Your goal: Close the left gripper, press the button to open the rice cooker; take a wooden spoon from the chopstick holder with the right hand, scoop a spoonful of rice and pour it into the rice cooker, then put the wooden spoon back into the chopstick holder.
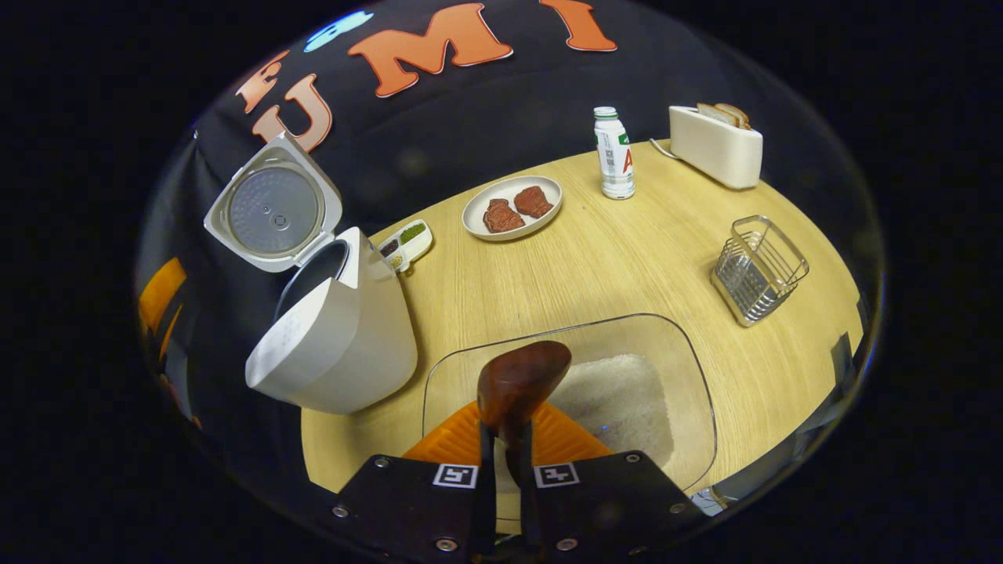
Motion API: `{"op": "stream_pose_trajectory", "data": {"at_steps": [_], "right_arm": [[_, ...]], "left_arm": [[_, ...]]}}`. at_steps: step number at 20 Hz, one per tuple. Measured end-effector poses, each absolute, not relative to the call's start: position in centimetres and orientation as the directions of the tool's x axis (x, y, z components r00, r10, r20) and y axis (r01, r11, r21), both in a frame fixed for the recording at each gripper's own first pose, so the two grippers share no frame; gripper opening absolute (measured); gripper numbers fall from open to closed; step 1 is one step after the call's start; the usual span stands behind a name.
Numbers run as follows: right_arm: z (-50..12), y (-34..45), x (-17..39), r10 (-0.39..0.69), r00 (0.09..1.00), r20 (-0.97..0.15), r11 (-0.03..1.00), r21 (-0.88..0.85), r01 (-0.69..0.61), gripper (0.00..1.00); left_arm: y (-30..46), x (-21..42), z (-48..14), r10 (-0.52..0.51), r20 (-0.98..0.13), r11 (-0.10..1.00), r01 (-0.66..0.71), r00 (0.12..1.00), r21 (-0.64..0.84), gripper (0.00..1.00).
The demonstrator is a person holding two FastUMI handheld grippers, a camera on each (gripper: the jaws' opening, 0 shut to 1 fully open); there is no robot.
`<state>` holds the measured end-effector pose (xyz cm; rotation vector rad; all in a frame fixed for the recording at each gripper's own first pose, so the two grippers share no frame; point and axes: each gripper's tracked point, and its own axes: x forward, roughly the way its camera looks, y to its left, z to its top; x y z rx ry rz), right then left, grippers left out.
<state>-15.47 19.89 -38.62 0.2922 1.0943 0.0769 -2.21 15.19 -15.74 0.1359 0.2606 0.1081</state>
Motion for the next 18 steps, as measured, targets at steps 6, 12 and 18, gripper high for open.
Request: {"op": "stream_pose_trajectory", "data": {"at_steps": [6,12,18], "right_arm": [[-38.7,20.5,-15.5,0.304,0.397,-0.866,0.945,0.326,-0.014,0.12],[-39.7,18.8,-15.8,0.403,0.339,-0.85,0.861,0.478,0.175,0.12],[-40.0,16.5,-15.5,0.501,0.361,-0.786,0.697,0.614,0.37,0.12]], "left_arm": [[15.5,-1.8,-15.5,0.137,-0.238,0.984,-0.103,0.962,0.148,0.99],[15.4,-2.0,-15.4,0.153,-0.232,0.981,-0.12,0.961,0.151,0.99],[15.1,-2.1,-15.0,0.171,-0.224,0.979,-0.14,0.959,0.149,0.99]]}}
